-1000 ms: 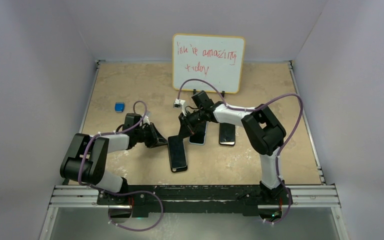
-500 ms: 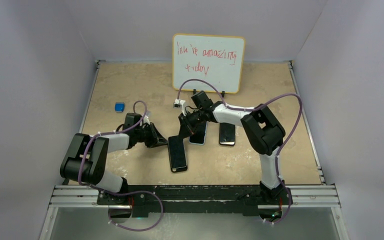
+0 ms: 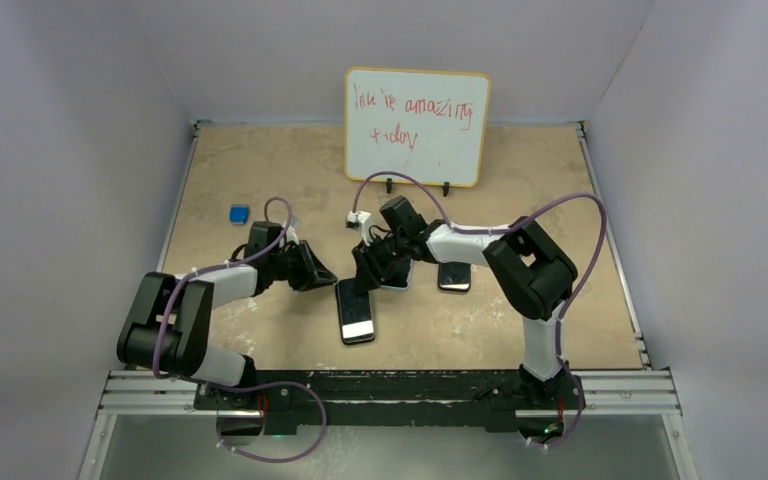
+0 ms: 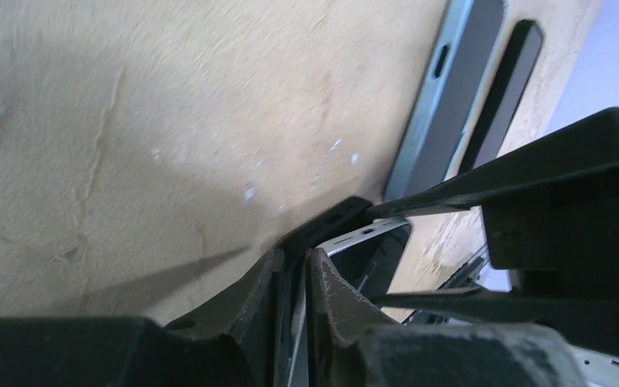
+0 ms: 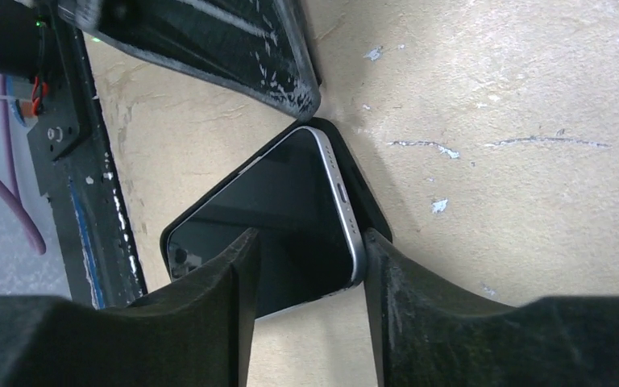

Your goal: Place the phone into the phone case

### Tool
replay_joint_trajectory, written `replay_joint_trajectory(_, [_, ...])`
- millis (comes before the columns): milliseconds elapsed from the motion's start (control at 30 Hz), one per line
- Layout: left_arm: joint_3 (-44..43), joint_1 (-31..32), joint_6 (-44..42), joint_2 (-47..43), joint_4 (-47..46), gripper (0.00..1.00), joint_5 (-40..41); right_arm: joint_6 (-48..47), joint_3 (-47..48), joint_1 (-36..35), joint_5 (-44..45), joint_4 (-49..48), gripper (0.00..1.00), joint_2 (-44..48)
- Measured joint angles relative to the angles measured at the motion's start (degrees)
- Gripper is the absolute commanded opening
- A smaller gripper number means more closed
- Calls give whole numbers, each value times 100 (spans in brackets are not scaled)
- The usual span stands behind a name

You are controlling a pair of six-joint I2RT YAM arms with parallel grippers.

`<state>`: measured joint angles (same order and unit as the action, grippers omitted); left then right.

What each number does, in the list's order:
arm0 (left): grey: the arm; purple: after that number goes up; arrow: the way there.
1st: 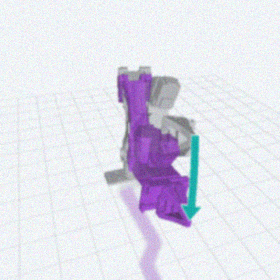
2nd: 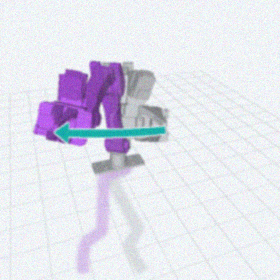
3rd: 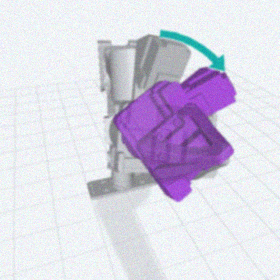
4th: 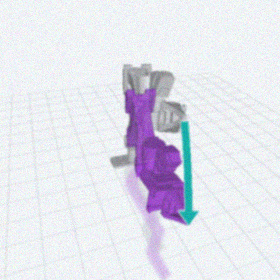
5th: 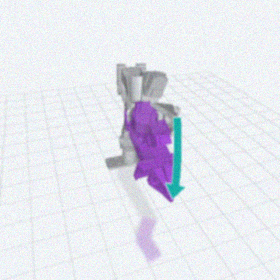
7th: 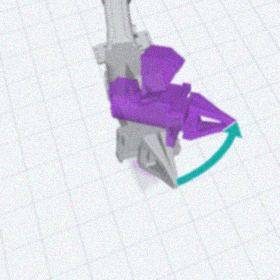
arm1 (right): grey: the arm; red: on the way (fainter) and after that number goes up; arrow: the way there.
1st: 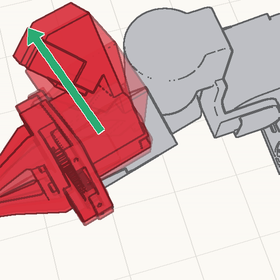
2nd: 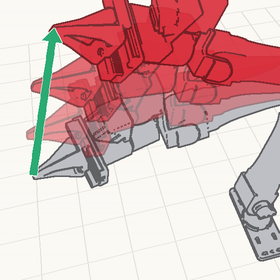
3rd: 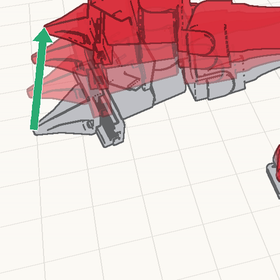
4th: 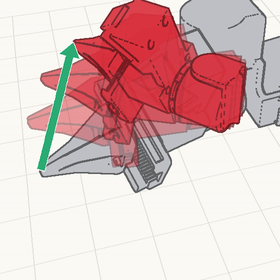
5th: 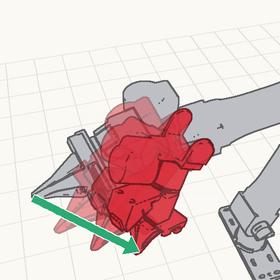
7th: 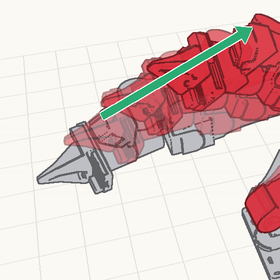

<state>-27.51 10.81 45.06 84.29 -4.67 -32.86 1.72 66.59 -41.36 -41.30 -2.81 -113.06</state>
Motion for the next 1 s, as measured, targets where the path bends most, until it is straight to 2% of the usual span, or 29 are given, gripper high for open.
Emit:
replay_joint_trajectory(100, [-205, 0, -90, -249, 179, 31, 155, 155, -44, -72, 247, 35, 66, 140])
replay_joint_trajectory(267, [-498, 0, -271, -798, 450, 42, 352, 468, -68, -107, 549, 131, 72, 315])
replay_joint_trajectory(433, [-501, 0, -424, -1038, 732, 45, 374, 907, -258, -63, 1196, 208, 81, 680])
replay_joint_trajectory(500, [-481, 0, -439, -1040, 745, 45, 367, 1108, -330, -39, 1416, 208, 81, 833])
replay_joint_trajectory(633, [-251, 0, -435, -1049, 660, 45, 264, 1530, -535, -4, 1816, 181, 70, 1163])
replay_joint_trajectory(767, [-42, 2, -424, -981, 546, 43, 107, 1888, -787, -4, 1939, 42, 40, 1316])
replay_joint_trajectory(800, [-11, 4, -422, -931, 507, 43, 79, 1985, -872, -13, 1947, -4, 35, 1340])
replay_joint_trajectory(1000, [195, 20, -409, -702, 170, 43, -109, 2614, -1375, -212, 2192, -271, 34, 1436])
